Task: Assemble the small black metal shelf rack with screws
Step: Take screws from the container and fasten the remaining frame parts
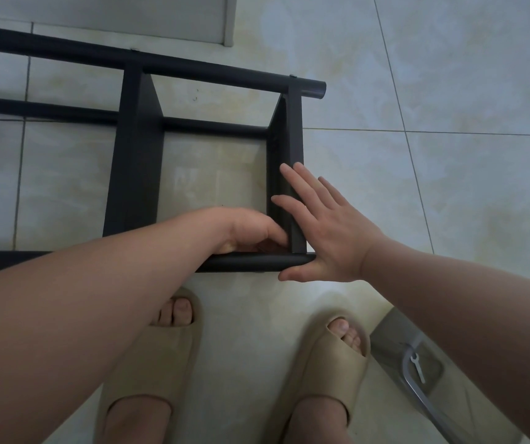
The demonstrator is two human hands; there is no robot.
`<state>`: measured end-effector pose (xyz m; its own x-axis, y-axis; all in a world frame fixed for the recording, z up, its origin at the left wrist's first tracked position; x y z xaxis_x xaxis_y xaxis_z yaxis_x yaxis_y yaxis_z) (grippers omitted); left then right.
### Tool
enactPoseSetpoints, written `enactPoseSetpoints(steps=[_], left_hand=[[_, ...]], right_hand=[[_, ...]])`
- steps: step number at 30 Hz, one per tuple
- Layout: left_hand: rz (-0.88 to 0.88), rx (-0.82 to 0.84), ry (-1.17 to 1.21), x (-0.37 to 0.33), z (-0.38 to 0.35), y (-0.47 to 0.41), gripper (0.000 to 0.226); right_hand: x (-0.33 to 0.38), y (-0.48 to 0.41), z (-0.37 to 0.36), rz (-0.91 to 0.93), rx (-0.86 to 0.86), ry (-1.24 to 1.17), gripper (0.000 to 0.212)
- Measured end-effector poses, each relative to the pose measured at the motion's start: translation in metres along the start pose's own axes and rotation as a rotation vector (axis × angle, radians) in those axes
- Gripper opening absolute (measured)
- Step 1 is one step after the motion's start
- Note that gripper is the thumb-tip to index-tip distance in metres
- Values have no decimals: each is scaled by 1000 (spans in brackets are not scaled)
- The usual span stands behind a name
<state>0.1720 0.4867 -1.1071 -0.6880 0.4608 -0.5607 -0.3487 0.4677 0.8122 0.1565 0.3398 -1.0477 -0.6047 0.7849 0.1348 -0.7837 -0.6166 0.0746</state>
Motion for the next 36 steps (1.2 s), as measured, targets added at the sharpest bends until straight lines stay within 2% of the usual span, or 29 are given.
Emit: enactPoseSetpoints(steps=[3, 8, 14, 24, 30, 36], left_hand=[[-9, 8, 52, 1, 1, -1, 17], [-38, 61, 138, 1, 1, -2, 35], [-46, 4, 37, 0, 0, -1, 16], [-84, 25, 106, -2, 0, 1, 20], [-85, -3, -16, -3, -1, 2, 14], [-109, 21, 62, -3, 1, 4, 21]], right_hand=[[0, 0, 0, -1, -1, 6, 113], [0, 0, 0, -1, -5, 2, 112], [0, 0, 0, -3, 9, 10, 113], [0, -1, 0, 3, 2, 0, 112], [-1, 0, 0, 3, 0, -10, 113], [-1, 0, 0, 1, 11, -3, 113]])
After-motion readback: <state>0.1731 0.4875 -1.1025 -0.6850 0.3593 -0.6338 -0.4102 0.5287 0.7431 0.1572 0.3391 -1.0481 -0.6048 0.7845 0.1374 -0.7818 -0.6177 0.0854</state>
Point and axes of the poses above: each hand's wrist, its own y-axis away from the middle knuckle, its own z-axis out of the back of the hand, x = y × z, the point moved 3 cm from there along -y, towards the middle knuckle, and after that the axes turned 10 degrees about -x, right-handed, at the moved point
